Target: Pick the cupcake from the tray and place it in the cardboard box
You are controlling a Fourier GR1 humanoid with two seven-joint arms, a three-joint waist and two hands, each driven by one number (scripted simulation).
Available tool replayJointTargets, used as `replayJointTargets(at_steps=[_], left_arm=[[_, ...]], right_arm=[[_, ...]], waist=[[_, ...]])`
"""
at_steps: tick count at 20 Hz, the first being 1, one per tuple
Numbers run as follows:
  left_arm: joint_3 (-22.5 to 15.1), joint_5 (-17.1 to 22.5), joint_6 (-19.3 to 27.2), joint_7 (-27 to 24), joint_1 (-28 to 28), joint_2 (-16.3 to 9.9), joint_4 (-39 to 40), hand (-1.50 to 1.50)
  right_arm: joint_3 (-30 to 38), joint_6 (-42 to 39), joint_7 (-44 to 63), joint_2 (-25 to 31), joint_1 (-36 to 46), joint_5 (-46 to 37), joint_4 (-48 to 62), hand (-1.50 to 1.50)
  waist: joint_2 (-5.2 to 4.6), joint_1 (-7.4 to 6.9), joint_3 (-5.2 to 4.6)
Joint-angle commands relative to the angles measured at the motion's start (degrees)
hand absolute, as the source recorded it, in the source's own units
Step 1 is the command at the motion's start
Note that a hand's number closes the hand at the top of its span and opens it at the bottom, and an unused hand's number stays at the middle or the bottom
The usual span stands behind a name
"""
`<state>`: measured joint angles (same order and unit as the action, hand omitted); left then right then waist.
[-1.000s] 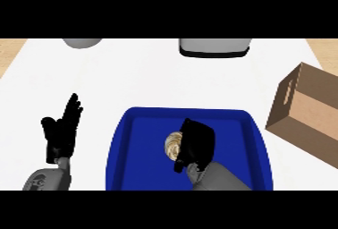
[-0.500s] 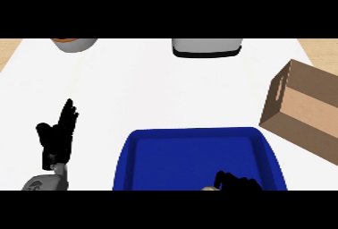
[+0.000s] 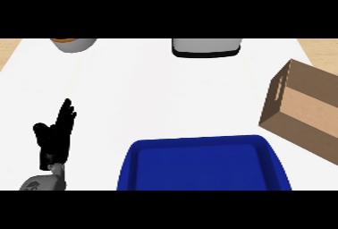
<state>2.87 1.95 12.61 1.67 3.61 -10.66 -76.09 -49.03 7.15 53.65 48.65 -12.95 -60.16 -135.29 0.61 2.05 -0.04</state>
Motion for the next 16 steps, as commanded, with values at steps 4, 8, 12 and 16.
replayJointTargets(at_steps=[4, 8, 12, 16], left_arm=[[0.32, 0.09, 0.03, -1.86, -2.91, 0.45, -0.33, 0.00], [0.36, -0.02, 0.00, -0.89, -1.52, 0.11, -0.64, 0.00], [0.74, -0.12, -0.04, -1.56, -0.98, 0.06, 0.70, 0.00], [0.62, 0.54, -1.40, -2.20, -3.93, -0.40, -1.24, 0.00]], right_arm=[[6.78, 1.50, 4.04, 6.70, -3.85, -0.82, -19.78, 1.50], [14.76, 2.41, 4.94, 9.71, -3.68, 3.83, -19.20, 1.50], [21.99, 3.92, 3.18, 12.40, -3.28, 7.78, -17.45, 1.50], [28.82, 8.64, 0.42, 11.66, -2.65, 12.24, -11.53, 1.50]], waist=[[0.26, 1.00, -0.09], [-0.10, 0.57, -0.06], [-0.25, 0.59, -0.06], [-0.21, -0.17, 0.06]])
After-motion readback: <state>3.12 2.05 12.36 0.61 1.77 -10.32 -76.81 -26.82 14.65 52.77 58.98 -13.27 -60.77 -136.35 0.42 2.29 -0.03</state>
